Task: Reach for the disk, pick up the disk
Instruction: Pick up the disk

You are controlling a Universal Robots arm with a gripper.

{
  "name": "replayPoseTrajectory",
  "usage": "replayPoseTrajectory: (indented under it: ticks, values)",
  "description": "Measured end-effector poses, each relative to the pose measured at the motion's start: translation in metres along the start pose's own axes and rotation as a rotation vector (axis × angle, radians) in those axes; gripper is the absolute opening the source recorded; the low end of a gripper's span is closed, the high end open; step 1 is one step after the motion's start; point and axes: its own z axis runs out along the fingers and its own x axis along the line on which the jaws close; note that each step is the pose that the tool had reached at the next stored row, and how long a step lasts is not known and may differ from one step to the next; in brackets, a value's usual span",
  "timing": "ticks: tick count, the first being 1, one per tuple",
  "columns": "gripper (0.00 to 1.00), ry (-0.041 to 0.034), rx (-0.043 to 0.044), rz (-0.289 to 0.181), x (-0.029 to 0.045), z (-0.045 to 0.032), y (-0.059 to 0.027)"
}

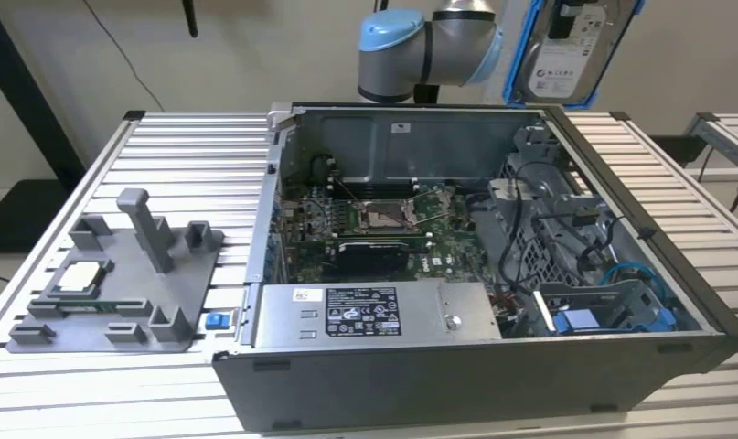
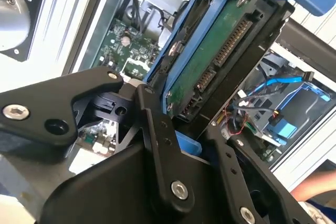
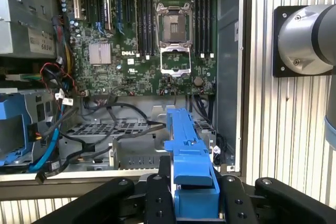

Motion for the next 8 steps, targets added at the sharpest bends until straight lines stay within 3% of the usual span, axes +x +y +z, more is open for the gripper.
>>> replayPoseTrajectory:
  ticks: [3, 8]
  values:
    - [0.0, 0.0025, 0.0, 0.0, 0.0057, 0.0003, -0.0003]
    - [0.0, 0.0025, 0.0001, 0.0, 0.0275, 0.0003, -0.0013]
